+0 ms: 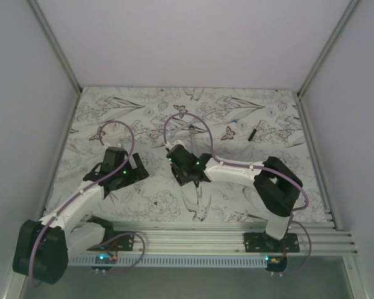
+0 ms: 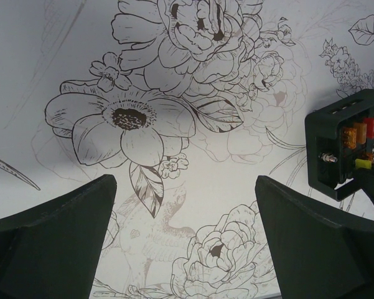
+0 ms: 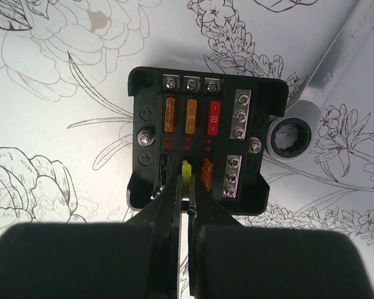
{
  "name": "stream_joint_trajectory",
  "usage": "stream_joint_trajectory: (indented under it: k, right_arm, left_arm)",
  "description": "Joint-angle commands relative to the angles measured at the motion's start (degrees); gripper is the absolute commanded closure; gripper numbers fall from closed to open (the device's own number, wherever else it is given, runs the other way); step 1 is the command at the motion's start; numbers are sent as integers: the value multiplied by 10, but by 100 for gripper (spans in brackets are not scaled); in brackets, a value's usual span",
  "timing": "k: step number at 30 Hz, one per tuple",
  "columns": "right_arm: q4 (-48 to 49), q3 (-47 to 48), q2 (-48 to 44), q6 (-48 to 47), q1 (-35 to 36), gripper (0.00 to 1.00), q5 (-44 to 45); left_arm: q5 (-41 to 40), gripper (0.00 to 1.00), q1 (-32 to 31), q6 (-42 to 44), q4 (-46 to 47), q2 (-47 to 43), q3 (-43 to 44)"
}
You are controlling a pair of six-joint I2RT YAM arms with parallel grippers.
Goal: Snap on the fuse box
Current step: Install the fuse at the fuse box base.
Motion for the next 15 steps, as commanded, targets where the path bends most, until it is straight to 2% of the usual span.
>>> stream_joint_trajectory:
  k: [1,15]
  right_arm:
    - [40,-26,-18,-10,4,100,15]
    - [93,-54,-20,-53,4,100,19]
  left_arm:
    - [-2,0,5,2,-15,0,-9]
    - [-1,0,5,2,-13,-1,-10]
